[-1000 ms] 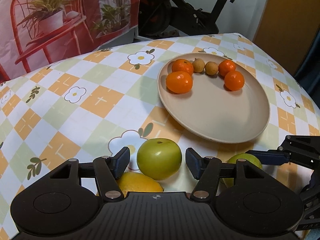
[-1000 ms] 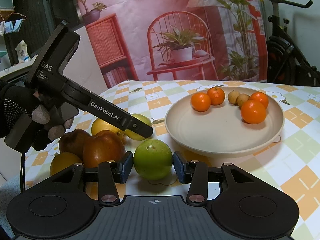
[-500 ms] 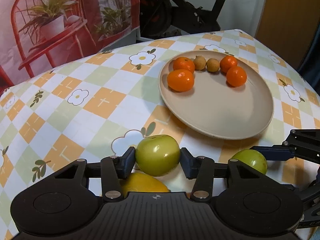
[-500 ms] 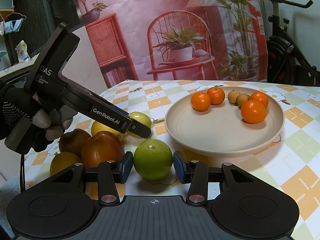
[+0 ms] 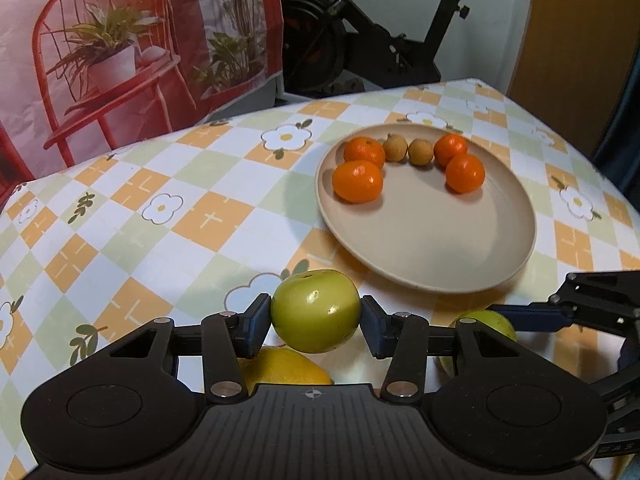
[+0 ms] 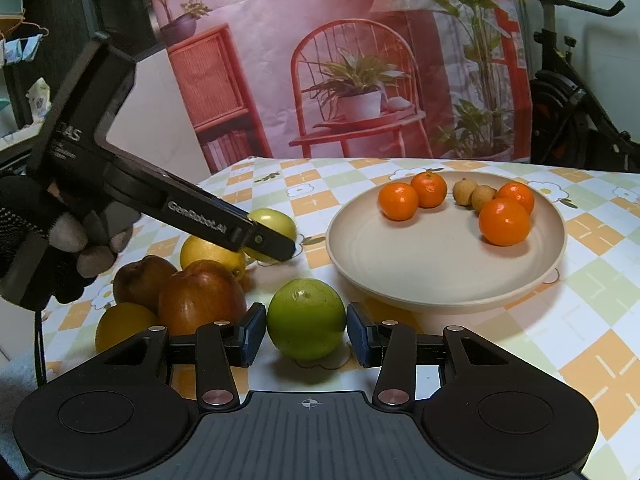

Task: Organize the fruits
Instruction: 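Carry both held green apples over the beige plate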

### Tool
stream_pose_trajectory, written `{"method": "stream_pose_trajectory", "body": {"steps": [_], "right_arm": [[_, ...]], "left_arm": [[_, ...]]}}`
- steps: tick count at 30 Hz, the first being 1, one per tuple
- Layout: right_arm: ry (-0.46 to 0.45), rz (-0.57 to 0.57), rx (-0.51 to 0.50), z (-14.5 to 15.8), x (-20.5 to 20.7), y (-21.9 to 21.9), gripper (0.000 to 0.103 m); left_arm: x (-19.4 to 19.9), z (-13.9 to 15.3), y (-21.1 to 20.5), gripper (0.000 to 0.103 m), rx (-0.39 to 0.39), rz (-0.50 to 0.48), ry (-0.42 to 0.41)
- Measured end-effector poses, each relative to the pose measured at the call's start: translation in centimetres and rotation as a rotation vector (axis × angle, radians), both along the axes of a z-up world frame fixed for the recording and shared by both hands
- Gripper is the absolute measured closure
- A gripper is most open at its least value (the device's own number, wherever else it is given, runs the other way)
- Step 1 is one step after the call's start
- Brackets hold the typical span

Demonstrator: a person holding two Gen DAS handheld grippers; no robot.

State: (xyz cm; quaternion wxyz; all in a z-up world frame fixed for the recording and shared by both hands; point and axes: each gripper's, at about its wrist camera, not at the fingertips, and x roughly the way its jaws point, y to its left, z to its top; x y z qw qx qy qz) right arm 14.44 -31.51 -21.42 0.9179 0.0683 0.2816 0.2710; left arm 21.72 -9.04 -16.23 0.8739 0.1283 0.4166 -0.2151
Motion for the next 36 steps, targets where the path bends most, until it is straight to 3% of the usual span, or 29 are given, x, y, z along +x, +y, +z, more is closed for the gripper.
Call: {"method": "stream_pose_trajectory", "body": {"steps": [10, 21, 36], "right_arm": [[0.044, -0.003, -0.035, 1.0, 0.4, 0.2, 0.062], [0.008, -0.025, -0.098, 5.0, 1.0, -0.4, 0.062], [-0.035, -0.128, -0.135, 8.3, 6.1, -3.9, 0.062]], "left_arm": [[-1.0, 2.1, 1.7, 0.052, -0.111, 0.042, -0.069], [-0.9, 3.5, 2.1, 0.052, -0.253, 0.071, -0.112], [1.4, 4.3, -0.2, 0.052, -0.280, 0.051, -0.152]]}}
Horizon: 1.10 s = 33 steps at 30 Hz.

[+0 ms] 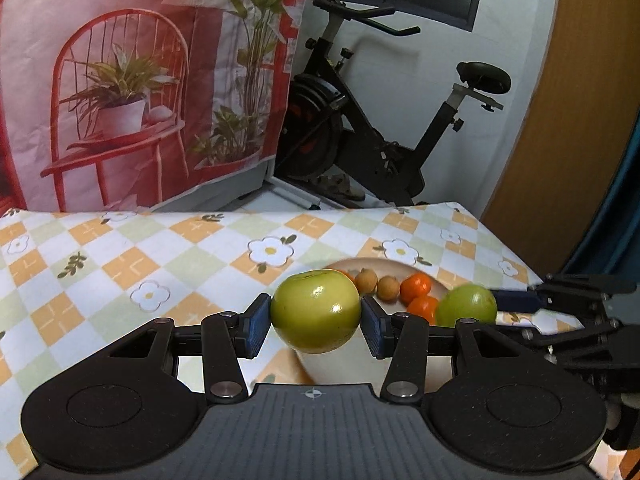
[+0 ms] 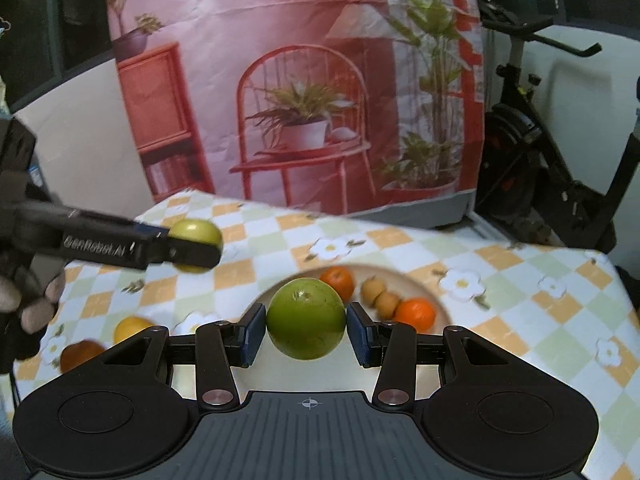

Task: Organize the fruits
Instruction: 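Carry both held green apples over the beige plate, then lower both green apples onto the plate and open both grippers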

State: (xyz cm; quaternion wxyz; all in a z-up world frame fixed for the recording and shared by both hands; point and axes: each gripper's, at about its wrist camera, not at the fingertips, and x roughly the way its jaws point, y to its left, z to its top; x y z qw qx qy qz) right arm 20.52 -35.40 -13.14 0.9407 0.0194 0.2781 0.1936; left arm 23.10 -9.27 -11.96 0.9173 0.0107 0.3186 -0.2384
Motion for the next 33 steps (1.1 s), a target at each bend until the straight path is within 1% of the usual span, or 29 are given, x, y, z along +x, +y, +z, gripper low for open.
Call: {"method": "stream_pose_trajectory", "body": {"steps": [3, 7, 12, 19, 28, 33], "right_arm": [[-0.004, -0.002, -0.028, -0.1, 1.6, -0.3, 0.062], [0.012, 0.023, -0.070, -0.6, 3.6, 0.0, 0.062], [0.054, 0.066, -0.124, -1.6, 6.2, 0.9, 0.062], [0.102, 0.109, -0.187, -2.9, 8.7, 1.9, 0.062], [0.164, 0.096, -0.164, -4.8, 10.9, 1.9, 0.062], [0.178, 0.089, -0.136, -5.2, 11.5, 1.6, 0.062]], "left_arm": [[0.6, -0.6, -0.8, 0.052, 0.015, -0.012, 0.018], [1.3, -2.0, -2.0, 0.052, 0.060, -0.044, 0.041], [2.4, -3.5, -3.0, 0.052, 0.102, -0.064, 0.081], [3.1, -4.8, -3.7, 0.053, 0.142, -0.089, 0.104], [3.9, -5.3, -4.6, 0.052, 0.188, -0.118, 0.108], [4.4, -5.7, -4.8, 0.052, 0.204, -0.135, 0.139]]}}
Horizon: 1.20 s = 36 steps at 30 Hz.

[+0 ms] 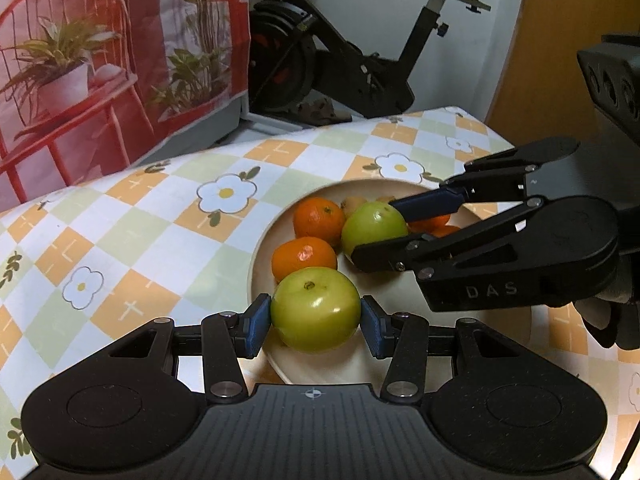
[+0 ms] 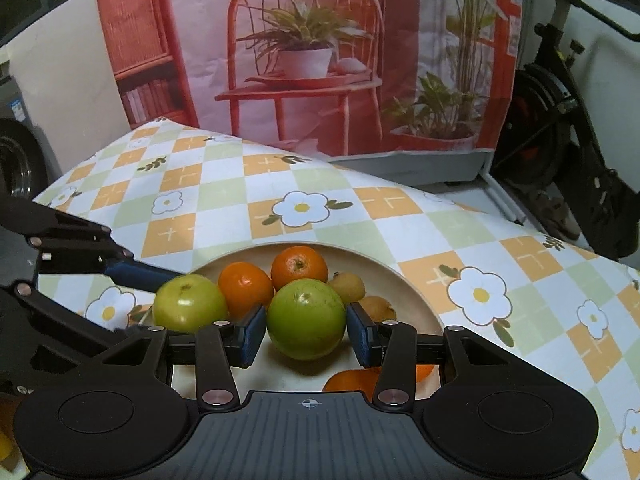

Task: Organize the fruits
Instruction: 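Lower both green apples onto the plate and open both grippers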

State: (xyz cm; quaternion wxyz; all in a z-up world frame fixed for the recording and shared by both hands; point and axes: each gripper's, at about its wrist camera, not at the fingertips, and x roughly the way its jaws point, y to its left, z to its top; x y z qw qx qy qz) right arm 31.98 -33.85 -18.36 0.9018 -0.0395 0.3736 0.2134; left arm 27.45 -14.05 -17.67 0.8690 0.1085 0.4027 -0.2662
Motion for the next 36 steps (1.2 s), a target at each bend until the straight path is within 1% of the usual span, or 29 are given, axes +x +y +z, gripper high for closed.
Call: {"method": "stream_pose_trajectory", "body": {"steps": [3, 6, 11, 15, 17, 23, 29, 36], "right_arm": [[0.005, -0.004, 0.014, 0.0, 0.1, -0.2, 0.062], [0.013, -0.012, 0.028, 0.0, 0.3, -0.4, 0.062], [0.019, -0.023, 0.030, 0.2, 0.3, -0.4, 0.061], [-0.008, -0.028, 0.034, 1.2, -0.1, -0.5, 0.061], [-0.021, -0.029, 0.030, 1.8, -0.4, -0.7, 0.061], [-0.049, -0.043, 0.027, 3.8, -2.2, -1.3, 0.061], [-0.094, -0.048, 0.040, 5.6, -5.2, -1.2, 0.061], [-0.109, -0.014, 0.065, 5.9, -9.1, 0.7, 0.061]], "left_arm": [[0.1, -0.2, -0.2, 0.052, 0.014, -0.013, 0.016], [0.0, -0.2, -0.2, 0.052, 0.022, -0.011, 0.009], [0.2, 0.0, -0.1, 0.052, 0.015, -0.001, 0.014], [0.1, 0.5, 0.1, 0.049, -0.007, 0.008, 0.019], [-0.1, 0.9, 0.3, 0.046, -0.015, 0.018, 0.005], [-1.3, 3.0, 1.6, 0.046, -0.064, 0.054, -0.033], [-3.6, 5.6, 3.7, 0.046, -0.086, 0.092, -0.101], [-6.5, 7.6, 6.9, 0.046, -0.111, 0.134, -0.149]]}}
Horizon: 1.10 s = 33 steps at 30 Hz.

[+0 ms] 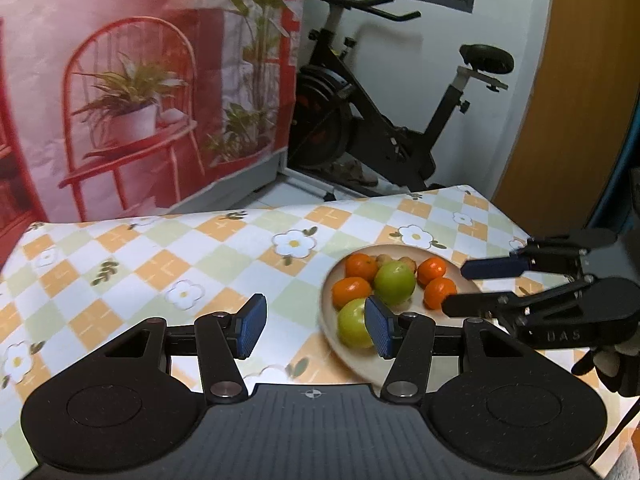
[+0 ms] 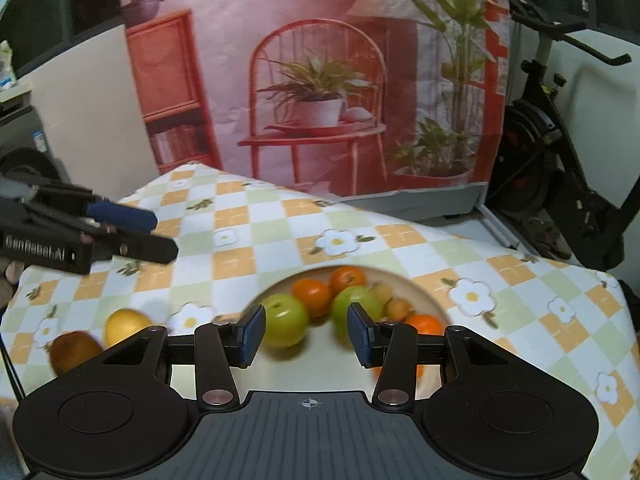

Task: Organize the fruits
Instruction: 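Lower both green apples onto the plate and open both grippers, then move both grippers back to a large red apple on the table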

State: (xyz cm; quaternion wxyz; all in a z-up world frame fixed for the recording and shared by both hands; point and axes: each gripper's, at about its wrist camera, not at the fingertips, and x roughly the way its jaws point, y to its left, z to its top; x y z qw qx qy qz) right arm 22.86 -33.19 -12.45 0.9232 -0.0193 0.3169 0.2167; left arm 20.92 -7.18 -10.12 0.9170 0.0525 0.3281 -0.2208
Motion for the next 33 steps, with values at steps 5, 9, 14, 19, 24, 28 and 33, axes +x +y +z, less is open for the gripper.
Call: {"method": "stream_pose_trajectory", "body": {"steps": [5, 9, 14, 19, 24, 28, 33], "right_arm": [[0.009, 0.032, 0.034, -0.5, -2.2, 2.0, 0.061], [0.023, 0.075, 0.042, -0.9, -3.6, 4.0, 0.061], [0.032, 0.118, 0.042, -1.6, -5.0, 6.4, 0.061], [0.054, 0.151, 0.040, -2.4, -6.0, 8.0, 0.061], [0.055, 0.187, 0.019, -2.6, -7.2, 8.9, 0.057], [0.062, 0.188, -0.003, -3.0, -7.7, 8.7, 0.057], [0.067, 0.196, -0.030, -3.8, -8.5, 8.3, 0.057]], "left_arm": [[-1.7, 0.2, 2.0, 0.046, 0.017, 0.024, 0.005], [-2.7, 0.1, 3.6, 0.046, 0.019, 0.040, 0.008], [-3.7, -0.6, 5.2, 0.046, -0.009, 0.063, 0.037], [-4.4, -1.7, 6.1, 0.046, -0.026, 0.060, 0.083], [-4.9, -2.2, 6.7, 0.047, -0.044, 0.051, 0.101], [-5.3, -2.9, 6.5, 0.051, -0.071, 0.033, 0.130], [-5.5, -3.6, 6.0, 0.061, -0.101, 0.007, 0.169]]}}
